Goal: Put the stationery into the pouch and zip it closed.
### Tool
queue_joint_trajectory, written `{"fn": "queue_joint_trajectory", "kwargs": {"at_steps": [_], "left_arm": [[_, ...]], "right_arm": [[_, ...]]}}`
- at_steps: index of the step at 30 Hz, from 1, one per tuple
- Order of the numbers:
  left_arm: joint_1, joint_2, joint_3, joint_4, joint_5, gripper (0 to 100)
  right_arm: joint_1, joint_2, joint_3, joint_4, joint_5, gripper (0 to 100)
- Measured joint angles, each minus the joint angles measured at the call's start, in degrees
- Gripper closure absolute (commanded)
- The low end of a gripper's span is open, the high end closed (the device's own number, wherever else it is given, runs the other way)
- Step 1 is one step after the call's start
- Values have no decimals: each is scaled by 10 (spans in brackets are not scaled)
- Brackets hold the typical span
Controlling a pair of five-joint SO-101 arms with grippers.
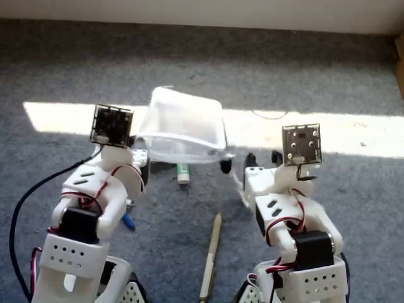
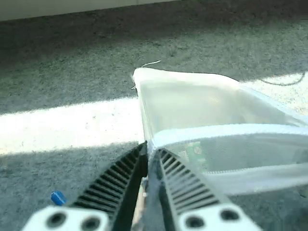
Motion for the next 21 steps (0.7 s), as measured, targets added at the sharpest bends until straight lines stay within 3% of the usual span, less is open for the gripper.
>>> {"fn": "queue_joint_trajectory", "kwargs": {"at_steps": [4,15,21], "left_arm": [[-39,0,-47,30,-1,986],[-41,3,-142,63,-1,986],[-42,120,-262,140,-1,986]], "right_arm": [[11,0,0,0,0,843],[10,0,0,0,0,843],[10,15,0,-1,0,843]]}}
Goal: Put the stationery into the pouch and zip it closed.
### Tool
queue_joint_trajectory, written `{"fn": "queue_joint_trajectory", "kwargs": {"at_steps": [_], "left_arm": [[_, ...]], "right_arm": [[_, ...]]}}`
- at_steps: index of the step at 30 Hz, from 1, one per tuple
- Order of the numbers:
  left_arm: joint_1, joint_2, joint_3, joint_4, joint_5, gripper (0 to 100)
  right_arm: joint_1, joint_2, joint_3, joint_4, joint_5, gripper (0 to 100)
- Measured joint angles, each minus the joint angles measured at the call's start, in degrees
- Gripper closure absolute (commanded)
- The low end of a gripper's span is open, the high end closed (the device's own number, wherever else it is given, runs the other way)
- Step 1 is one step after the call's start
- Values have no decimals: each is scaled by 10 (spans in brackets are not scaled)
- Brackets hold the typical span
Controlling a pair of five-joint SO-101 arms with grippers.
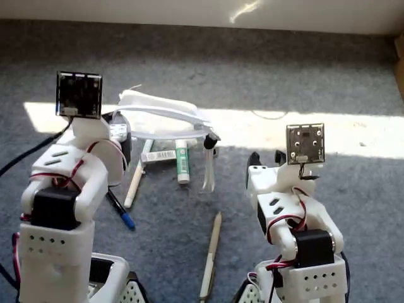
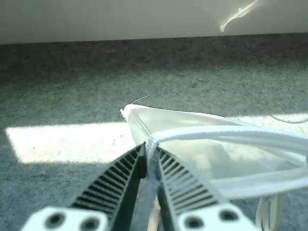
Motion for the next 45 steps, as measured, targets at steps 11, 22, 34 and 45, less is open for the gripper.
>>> {"fn": "queue_joint_trajectory", "kwargs": {"at_steps": [11,22,34,45], "left_arm": [[-105,113,-156,104,34,986],[-200,113,-136,117,80,986],[-246,52,-64,114,84,983],[-266,-33,16,70,84,982]], "right_arm": [[0,185,0,-54,0,843],[-118,265,-17,-81,-51,843],[-198,517,-204,-84,-55,842],[-223,731,-353,-98,-55,839]]}}
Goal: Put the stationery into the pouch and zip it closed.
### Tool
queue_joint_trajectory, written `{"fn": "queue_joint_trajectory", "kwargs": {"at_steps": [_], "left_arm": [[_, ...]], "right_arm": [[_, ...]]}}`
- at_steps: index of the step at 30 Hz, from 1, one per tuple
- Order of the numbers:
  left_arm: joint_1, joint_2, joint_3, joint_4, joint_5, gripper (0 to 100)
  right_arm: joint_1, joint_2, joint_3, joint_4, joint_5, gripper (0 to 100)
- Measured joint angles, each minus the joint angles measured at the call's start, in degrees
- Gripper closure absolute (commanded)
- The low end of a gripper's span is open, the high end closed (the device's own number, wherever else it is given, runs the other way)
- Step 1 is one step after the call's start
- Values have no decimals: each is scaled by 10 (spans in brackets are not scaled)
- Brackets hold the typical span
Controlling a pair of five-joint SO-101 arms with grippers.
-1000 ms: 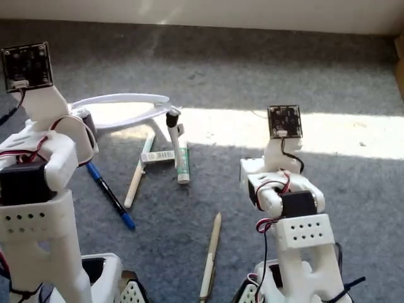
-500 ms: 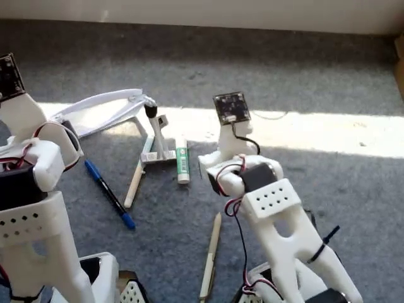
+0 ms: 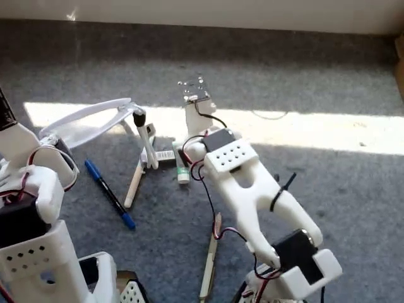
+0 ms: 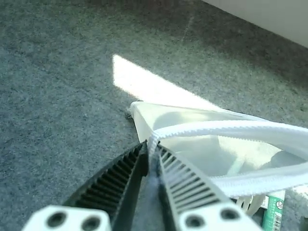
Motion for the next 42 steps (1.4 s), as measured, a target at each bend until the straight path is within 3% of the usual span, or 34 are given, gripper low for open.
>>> {"fn": "queue_joint_trajectory", "kwargs": {"at_steps": [12,22,30,38,42], "left_arm": [[0,0,0,-2,0,982],[0,0,0,-2,0,982],[0,0,0,-2,0,982],[-1,-7,13,-5,0,982],[-1,-7,13,-7,0,982]], "right_arm": [[-16,186,-149,-3,-84,842],[-16,228,-170,43,-84,844],[-6,247,-181,49,-84,968],[14,248,-181,52,-37,972],[32,248,-188,105,-11,972]]}}
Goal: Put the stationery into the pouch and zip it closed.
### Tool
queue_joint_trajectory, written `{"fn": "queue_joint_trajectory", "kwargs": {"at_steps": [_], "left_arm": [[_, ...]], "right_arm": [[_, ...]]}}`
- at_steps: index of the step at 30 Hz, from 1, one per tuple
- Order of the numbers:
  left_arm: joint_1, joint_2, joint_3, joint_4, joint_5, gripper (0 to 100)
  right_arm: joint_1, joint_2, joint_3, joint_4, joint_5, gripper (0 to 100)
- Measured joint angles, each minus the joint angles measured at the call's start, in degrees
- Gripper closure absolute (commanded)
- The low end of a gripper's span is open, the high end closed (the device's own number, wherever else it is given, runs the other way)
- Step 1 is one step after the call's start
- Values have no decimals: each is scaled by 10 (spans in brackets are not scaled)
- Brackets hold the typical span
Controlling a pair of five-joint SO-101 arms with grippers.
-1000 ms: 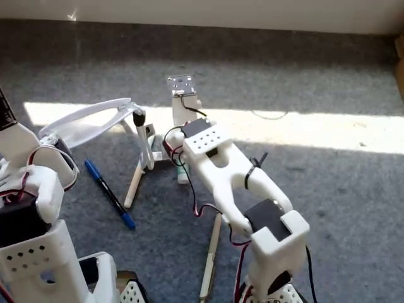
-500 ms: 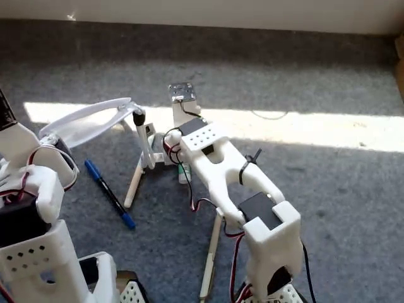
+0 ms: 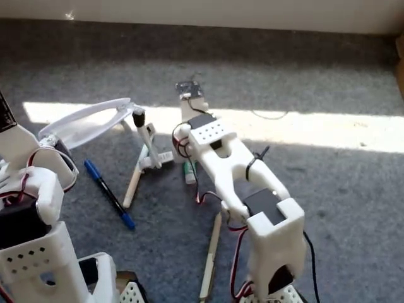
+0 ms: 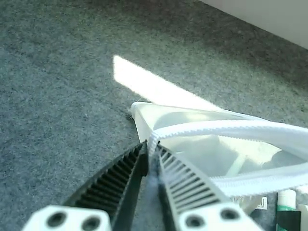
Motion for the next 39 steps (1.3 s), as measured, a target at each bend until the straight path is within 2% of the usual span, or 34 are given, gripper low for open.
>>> {"fn": "queue_joint_trajectory", "kwargs": {"at_steps": [5,8,13,17,19,23,34,39], "left_arm": [[0,0,0,0,0,982],[0,0,0,0,0,982],[0,0,0,0,0,982],[0,0,0,0,0,982],[0,0,0,0,0,982],[0,0,0,0,0,982],[0,0,0,-3,0,983],[51,0,0,-39,0,983]], "right_arm": [[6,0,-4,55,63,967],[6,0,-4,62,69,963],[6,0,-4,63,69,872],[6,8,7,68,69,872],[6,9,7,69,70,882],[6,9,8,69,70,998],[10,-61,21,137,70,994],[9,-113,21,175,45,994]]}}
